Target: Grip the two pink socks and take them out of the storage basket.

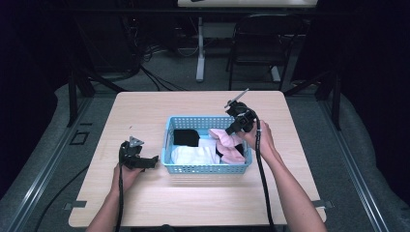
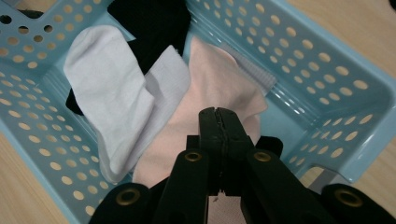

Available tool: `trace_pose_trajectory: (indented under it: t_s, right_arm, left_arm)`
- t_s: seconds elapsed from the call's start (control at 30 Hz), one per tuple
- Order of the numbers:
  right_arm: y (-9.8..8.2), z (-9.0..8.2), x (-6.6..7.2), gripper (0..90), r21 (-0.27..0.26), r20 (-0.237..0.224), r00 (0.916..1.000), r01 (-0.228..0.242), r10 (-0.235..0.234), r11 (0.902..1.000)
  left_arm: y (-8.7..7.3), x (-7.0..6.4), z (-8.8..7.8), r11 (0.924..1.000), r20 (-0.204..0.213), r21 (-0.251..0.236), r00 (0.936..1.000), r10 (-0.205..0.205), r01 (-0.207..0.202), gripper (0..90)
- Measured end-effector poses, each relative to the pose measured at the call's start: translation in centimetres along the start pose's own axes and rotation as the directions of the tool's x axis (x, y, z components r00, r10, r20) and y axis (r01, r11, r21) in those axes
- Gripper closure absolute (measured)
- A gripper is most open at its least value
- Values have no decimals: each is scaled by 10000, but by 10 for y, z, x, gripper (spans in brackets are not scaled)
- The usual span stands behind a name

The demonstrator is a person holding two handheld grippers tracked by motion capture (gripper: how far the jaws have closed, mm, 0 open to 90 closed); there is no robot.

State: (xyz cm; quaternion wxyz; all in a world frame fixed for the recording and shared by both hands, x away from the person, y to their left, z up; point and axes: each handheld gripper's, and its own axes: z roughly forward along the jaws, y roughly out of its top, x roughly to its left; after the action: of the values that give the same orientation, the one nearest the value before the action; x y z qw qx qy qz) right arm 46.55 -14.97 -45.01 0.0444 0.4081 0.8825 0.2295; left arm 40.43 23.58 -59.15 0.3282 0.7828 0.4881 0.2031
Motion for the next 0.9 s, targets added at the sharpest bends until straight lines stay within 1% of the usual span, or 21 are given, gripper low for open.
trace_pose_trajectory:
  t_s: [0.03, 0.13, 0.2, 0.3, 0.33, 0.4, 0.43, 0.53, 0.63, 0.67, 0.7, 0.87, 0.9]
  right_arm:
    - [1, -3, 1, 900, 4, -51, 10000, 50, -50, 10000]
    - [3, -13, 6, 900, -203, 9, 9998, 201, -201, 9996]
    - [4, -16, 7, 900, -199, 38, 9997, 236, -235, 9995]
    - [5, -23, 9, 900, -349, 91, 9996, 260, -256, 9991]
    - [6, -27, 9, 900, -378, 95, 9995, 301, -297, 9988]
    - [6, -28, 9, 900, -413, 89, 9996, 259, -255, 9988]
    - [7, -31, 9, 900, -379, 121, 9994, 326, -322, 9987]
    - [8, -40, 9, 900, -680, 72, 9997, 255, -251, 9974]
    - [8, -44, 8, 900, -616, 119, 9993, 348, -341, 9975]
    - [9, -46, 9, 900, -743, 81, 9997, 254, -249, 9969]
    - [9, -49, 9, 900, -730, 118, 9994, 323, -315, 9968]
    - [9, -59, 10, 900, -963, 154, 9995, 304, -291, 9949]
    - [9, -62, 10, 900, -898, 184, 9992, 361, -346, 9953]
  left_arm:
    - [0, 0, 0, 10000, 0, -2, 10000, 14, -14, 12]
    - [0, 0, 0, 10000, -1, -14, 10000, 18, -18, 12]
    - [0, 0, 0, 10000, -7, 8, 10000, 37, -37, 12]
    - [0, 0, 0, 10000, -8, 13, 10000, 44, -44, 12]
    - [0, 0, 0, 10000, -1, 13, 10000, 49, -49, 11]
    - [0, 0, 0, 10000, 6, -3, 10000, 34, -34, 12]
    - [0, 1, 0, 10000, -3, 6, 10000, 89, -89, 12]
    - [0, 1, 0, 10000, 18, -1, 10000, 98, -98, 11]
    - [0, 1, 0, 10000, 18, -4, 10000, 97, -97, 11]
    - [0, 1, 0, 10000, 21, 0, 9999, 99, -99, 11]
    - [0, 1, 0, 9999, 23, 3, 9999, 107, -107, 11]
    - [0, 1, 0, 10000, 10, 4, 10000, 99, -99, 11]
    - [0, 1, 0, 10000, 10, 5, 9999, 100, -100, 11]
